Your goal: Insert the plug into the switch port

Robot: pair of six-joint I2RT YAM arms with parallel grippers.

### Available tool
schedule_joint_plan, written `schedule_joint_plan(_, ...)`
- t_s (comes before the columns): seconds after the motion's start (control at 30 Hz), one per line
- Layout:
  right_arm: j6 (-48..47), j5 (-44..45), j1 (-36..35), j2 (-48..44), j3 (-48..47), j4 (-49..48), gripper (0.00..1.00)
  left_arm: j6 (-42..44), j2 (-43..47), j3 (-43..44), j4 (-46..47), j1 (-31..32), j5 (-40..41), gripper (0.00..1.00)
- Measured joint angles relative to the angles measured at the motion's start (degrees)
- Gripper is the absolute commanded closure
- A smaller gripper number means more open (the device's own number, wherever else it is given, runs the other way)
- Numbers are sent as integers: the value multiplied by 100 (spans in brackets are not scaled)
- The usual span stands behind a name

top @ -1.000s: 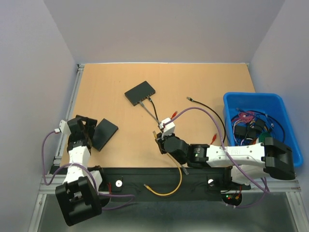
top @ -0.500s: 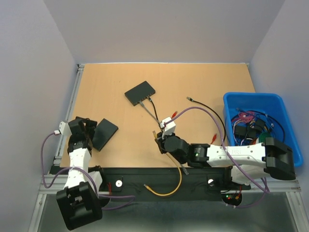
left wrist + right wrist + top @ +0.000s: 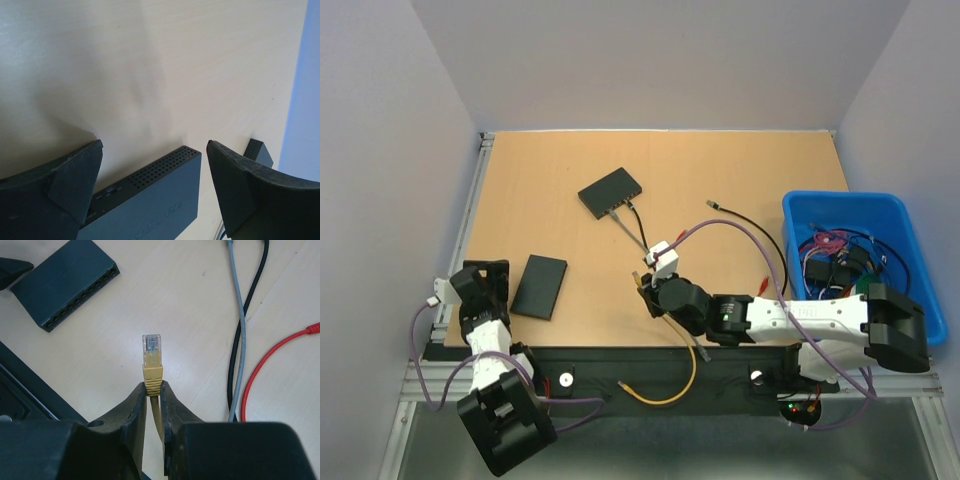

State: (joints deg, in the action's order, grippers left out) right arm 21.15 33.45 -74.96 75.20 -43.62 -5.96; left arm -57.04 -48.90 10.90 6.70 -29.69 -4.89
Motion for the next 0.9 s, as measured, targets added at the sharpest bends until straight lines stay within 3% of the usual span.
schedule_joint_plan(0.4, 79, -90, 39, 68, -4, 42, 100, 98, 17, -52, 48, 201, -369, 2)
schedule_joint_plan(0.67, 249, -179, 42, 149, -7, 44, 100, 535, -894, 234, 844, 837, -780, 4)
schedule_joint_plan(0.9, 511, -291, 44, 748, -15, 94, 100, 861, -1998, 649, 1593, 1480, -1119, 10)
